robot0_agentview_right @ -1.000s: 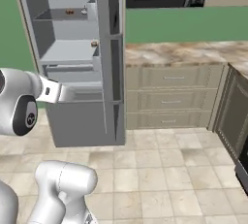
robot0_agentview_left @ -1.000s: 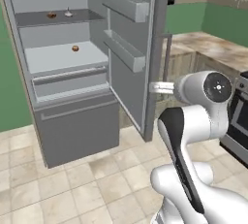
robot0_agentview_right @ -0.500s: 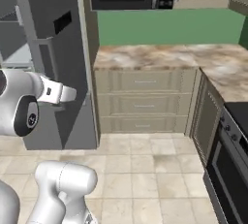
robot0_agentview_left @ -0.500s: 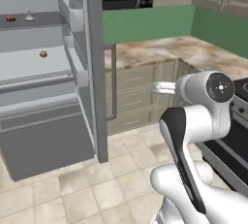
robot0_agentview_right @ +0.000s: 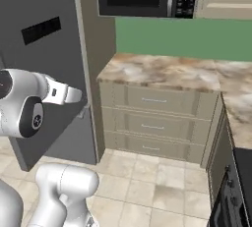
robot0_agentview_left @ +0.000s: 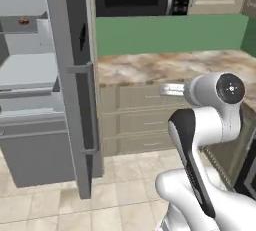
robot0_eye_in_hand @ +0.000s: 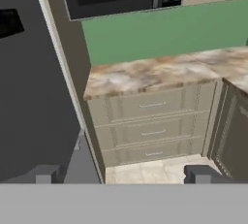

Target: Place the mushroom in the correct fridge rack based on whether it is a fruit or vegetable. Finally, close the fridge door.

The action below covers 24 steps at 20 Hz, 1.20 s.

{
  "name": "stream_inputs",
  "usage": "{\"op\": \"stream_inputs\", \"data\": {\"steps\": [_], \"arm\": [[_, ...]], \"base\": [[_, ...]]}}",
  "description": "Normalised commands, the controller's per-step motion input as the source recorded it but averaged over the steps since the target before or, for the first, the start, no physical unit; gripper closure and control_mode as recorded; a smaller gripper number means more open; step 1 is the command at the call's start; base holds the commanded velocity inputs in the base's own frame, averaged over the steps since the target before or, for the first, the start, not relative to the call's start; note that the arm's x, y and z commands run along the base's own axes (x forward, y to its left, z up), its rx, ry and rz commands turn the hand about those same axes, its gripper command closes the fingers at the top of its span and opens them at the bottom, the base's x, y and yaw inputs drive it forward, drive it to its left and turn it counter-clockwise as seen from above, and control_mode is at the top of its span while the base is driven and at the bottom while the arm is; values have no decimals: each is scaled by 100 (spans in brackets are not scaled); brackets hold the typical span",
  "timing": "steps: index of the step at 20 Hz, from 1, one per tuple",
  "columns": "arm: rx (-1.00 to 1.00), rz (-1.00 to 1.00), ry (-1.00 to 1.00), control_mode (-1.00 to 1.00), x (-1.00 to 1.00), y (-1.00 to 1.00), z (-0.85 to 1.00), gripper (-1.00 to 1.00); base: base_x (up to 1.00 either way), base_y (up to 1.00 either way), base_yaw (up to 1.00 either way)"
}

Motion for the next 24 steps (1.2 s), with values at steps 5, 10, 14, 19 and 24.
{"op": "stream_inputs", "data": {"steps": [5,10,14,19,24], "arm": [[0,0,0,100,0,0,0,-100],[0,0,0,100,0,0,0,-100],[0,0,0,100,0,0,0,-100],[0,0,0,100,0,0,0,-100],[0,0,0,100,0,0,0,-100]], "base": [[46,-59,49],[35,-57,49],[37,-49,48],[63,-43,50],[47,-43,47]]}}
